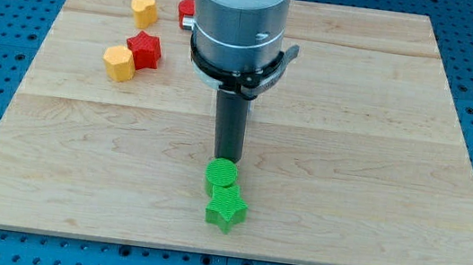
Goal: Separate the red circle and blue triangle by placing the blue triangle close to the blue cube
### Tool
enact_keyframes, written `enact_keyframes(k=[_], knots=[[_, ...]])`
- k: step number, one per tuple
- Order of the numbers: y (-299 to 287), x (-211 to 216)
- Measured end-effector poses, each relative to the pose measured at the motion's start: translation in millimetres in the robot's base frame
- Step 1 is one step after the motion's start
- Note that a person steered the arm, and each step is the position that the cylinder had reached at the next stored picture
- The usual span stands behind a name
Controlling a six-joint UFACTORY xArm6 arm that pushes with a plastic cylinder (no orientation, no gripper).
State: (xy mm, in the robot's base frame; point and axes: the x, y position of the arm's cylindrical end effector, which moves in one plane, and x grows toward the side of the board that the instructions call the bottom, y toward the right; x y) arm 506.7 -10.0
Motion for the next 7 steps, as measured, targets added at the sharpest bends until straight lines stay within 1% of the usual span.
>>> enact_keyframes(k=[1,2,3,4,5,6,7], knots=[[-29,-13],[-80,-19],[-6,-38],[40,-101],[59,-148],[70,-215],[10,-262]])
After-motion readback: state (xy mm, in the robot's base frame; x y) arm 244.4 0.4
